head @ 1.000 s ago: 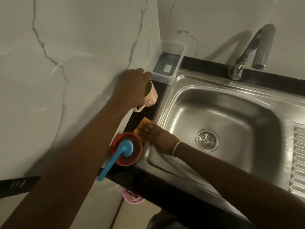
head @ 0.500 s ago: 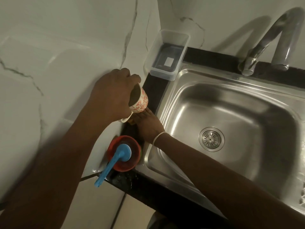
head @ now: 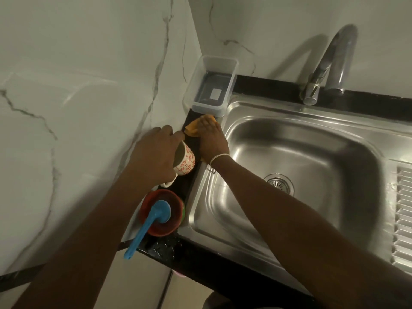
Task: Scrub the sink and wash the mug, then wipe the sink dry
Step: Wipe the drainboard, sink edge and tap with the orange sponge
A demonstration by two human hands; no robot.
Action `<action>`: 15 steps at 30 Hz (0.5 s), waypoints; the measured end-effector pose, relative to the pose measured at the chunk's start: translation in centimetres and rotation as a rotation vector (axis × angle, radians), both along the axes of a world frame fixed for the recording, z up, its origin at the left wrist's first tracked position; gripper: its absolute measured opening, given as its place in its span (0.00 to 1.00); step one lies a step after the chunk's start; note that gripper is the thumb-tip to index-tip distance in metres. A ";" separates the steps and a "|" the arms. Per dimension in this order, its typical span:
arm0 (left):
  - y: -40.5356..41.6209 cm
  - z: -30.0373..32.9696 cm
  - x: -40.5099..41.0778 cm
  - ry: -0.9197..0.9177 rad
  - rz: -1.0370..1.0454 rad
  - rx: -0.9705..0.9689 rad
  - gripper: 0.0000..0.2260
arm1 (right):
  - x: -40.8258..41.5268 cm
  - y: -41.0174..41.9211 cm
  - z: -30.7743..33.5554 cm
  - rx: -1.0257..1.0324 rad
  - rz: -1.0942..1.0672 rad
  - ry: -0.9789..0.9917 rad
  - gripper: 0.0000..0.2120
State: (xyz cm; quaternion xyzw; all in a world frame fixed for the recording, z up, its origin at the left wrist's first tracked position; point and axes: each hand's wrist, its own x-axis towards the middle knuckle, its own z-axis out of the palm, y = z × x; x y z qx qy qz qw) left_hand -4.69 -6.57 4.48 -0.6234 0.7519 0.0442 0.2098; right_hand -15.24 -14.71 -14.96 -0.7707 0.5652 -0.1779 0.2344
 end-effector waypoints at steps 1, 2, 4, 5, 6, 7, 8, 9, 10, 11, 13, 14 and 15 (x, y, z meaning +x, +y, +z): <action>0.1 -0.4 0.1 0.005 0.001 0.004 0.38 | -0.6 0.2 0.1 0.004 -0.014 -0.023 0.29; 0.2 -0.9 0.2 0.001 -0.001 0.006 0.38 | -1.2 0.7 0.2 0.003 -0.026 -0.044 0.29; 0.2 -1.8 0.4 -0.025 -0.009 0.013 0.38 | -2.3 1.5 0.1 -0.005 -0.033 -0.085 0.30; 0.1 -2.2 0.5 -0.038 -0.010 0.024 0.38 | -2.9 1.7 -0.3 0.001 -0.030 -0.102 0.30; 0.0 -2.5 0.6 -0.049 -0.009 0.031 0.38 | -3.5 1.8 -0.6 0.014 -0.017 -0.120 0.30; -0.1 -2.8 0.8 -0.055 -0.006 0.035 0.38 | -4.1 1.8 -1.0 0.030 0.006 -0.135 0.30; -0.3 -3.1 0.9 -0.053 -0.001 0.034 0.38 | -4.7 1.6 -1.1 0.044 0.037 -0.145 0.29; -0.4 -3.4 1.0 -0.047 0.005 0.035 0.38 | -5.2 1.3 -1.1 0.056 0.071 -0.156 0.29; -0.6 -3.5 1.1 -0.043 0.014 0.038 0.38 | -5.7 1.0 -0.9 0.070 0.103 -0.161 0.29; -0.9 -3.6 1.1 -0.046 0.019 0.043 0.38 | -6.2 0.5 -0.8 0.082 0.130 -0.162 0.29; -1.2 -3.9 1.0 -0.061 0.021 0.050 0.38 | -6.9 -0.4 -0.5 0.106 0.159 -0.161 0.29; -1.4 -4.1 1.0 -0.075 0.023 0.052 0.38 | -7.1 -0.7 -0.4 0.116 0.165 -0.156 0.29; -1.5 -4.2 0.9 -0.095 0.024 0.056 0.38 | -7.2 -1.0 -0.5 0.122 0.170 -0.153 0.28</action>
